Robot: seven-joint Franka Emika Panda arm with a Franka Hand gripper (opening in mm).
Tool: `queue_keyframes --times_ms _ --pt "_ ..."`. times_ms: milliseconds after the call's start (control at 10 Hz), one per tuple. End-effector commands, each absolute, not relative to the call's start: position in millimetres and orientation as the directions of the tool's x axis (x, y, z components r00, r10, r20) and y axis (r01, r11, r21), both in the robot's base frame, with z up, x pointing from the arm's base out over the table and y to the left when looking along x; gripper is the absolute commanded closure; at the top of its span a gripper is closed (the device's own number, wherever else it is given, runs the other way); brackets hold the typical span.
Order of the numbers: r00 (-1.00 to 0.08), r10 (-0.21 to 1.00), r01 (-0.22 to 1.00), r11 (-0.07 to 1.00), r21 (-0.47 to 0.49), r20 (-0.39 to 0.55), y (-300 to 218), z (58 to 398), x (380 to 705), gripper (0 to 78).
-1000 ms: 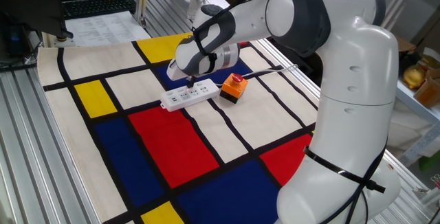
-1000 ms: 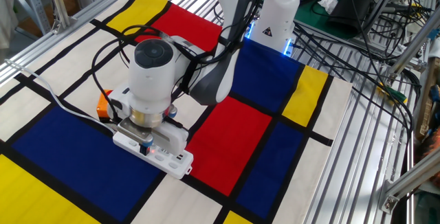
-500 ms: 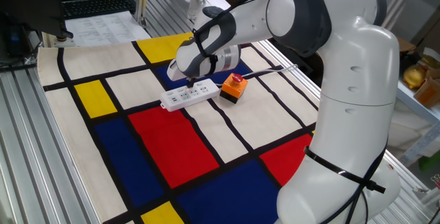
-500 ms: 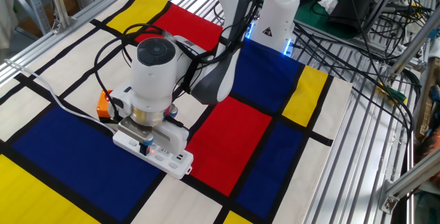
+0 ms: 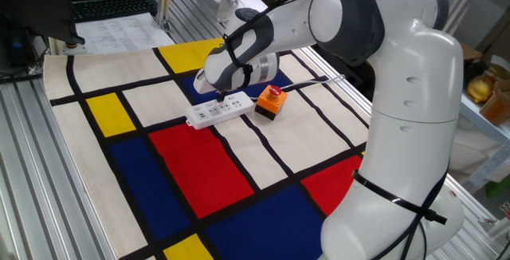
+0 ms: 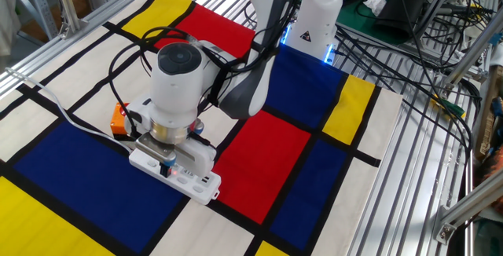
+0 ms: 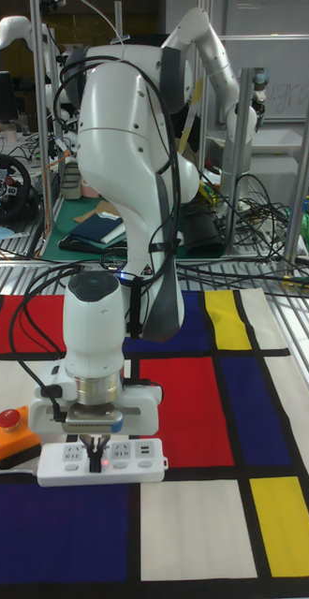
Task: Turn on the power strip by pressing the button
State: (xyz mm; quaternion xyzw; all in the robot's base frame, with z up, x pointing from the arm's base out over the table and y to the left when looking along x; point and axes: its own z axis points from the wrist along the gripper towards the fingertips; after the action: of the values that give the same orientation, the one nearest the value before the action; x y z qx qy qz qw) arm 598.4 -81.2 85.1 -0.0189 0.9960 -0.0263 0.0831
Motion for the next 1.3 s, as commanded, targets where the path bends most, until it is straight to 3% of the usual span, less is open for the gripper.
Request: queue_keyframes --times_ms 100,1300 --pt "-0.999 -0.029 -0.027 0.998 -0.058 -0.035 -81.0 18.2 562.0 77.6" --pt "-0.999 -0.04 -0.039 0.996 -0.075 -0.005 -79.8 46.3 570.7 77.6"
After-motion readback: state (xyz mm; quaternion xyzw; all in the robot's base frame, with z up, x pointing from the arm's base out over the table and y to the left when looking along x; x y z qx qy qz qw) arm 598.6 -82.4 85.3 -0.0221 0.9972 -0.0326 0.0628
